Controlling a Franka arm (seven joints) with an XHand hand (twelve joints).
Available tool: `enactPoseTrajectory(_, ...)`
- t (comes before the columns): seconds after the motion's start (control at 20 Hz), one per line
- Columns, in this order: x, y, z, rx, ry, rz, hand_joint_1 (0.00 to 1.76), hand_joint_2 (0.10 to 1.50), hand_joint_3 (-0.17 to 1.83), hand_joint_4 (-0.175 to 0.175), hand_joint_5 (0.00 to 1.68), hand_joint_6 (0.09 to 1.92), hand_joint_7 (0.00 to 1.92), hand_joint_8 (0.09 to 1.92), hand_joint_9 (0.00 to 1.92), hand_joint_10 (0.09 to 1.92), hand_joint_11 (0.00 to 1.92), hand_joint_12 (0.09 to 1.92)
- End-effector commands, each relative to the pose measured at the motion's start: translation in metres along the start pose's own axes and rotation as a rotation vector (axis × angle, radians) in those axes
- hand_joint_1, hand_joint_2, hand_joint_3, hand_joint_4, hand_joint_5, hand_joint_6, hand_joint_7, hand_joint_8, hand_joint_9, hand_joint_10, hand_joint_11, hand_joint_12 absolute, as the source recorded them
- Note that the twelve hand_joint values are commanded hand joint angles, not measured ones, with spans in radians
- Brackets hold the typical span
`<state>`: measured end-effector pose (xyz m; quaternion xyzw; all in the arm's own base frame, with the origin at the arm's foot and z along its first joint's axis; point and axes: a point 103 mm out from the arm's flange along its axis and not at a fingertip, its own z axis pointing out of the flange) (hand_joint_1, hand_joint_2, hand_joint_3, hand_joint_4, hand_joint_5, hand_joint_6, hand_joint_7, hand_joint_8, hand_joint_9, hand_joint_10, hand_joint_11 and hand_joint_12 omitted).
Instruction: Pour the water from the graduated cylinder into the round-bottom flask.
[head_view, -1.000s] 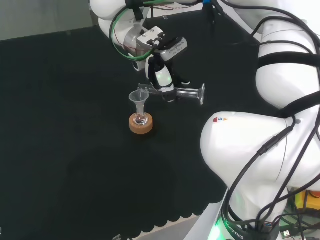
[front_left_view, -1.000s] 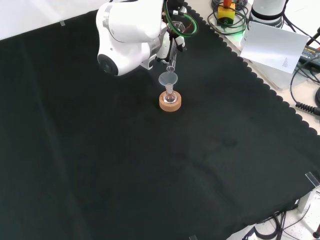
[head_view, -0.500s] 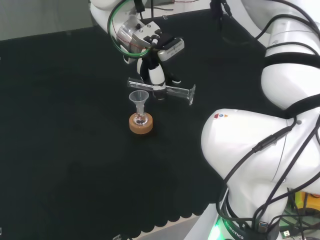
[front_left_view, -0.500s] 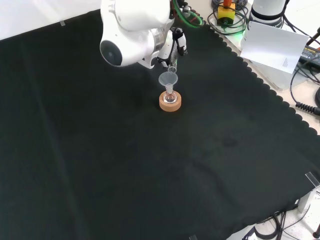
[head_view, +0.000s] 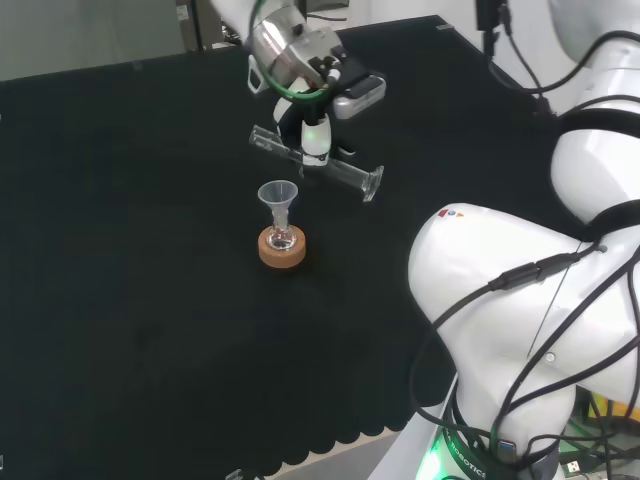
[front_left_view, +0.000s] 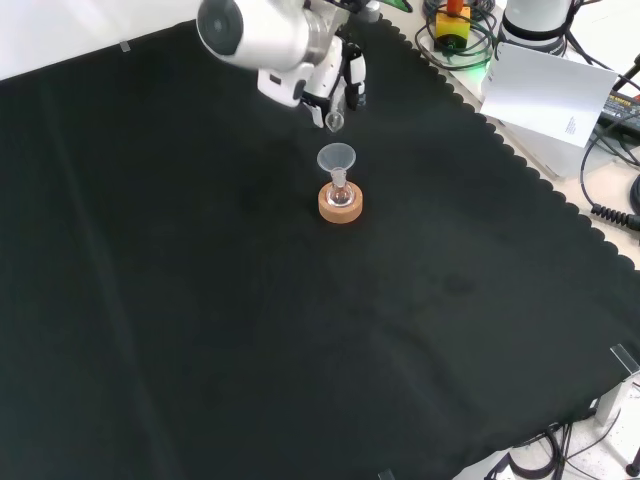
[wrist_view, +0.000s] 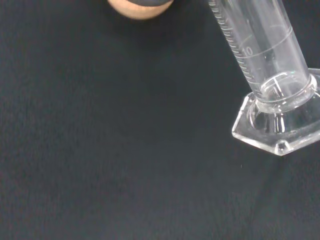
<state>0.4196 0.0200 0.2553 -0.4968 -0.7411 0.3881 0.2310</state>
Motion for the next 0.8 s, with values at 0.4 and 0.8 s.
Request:
enactPoseTrajectory(0.4,-0.063,-0.005,0.017,-0.436,0.191,-0.166,1.11,1.16,0.00,-0.110,0.91,1.11,1.27,0.34,1.49,0.09,1.40,0.68)
enactPoseTrajectory(0.8,-0.080,0.008,0.013,-0.568,0.244,-0.238,1.11,1.16,0.00,-0.110,0.91,1.11,1.27,0.34,1.49,0.09,1.40,0.68)
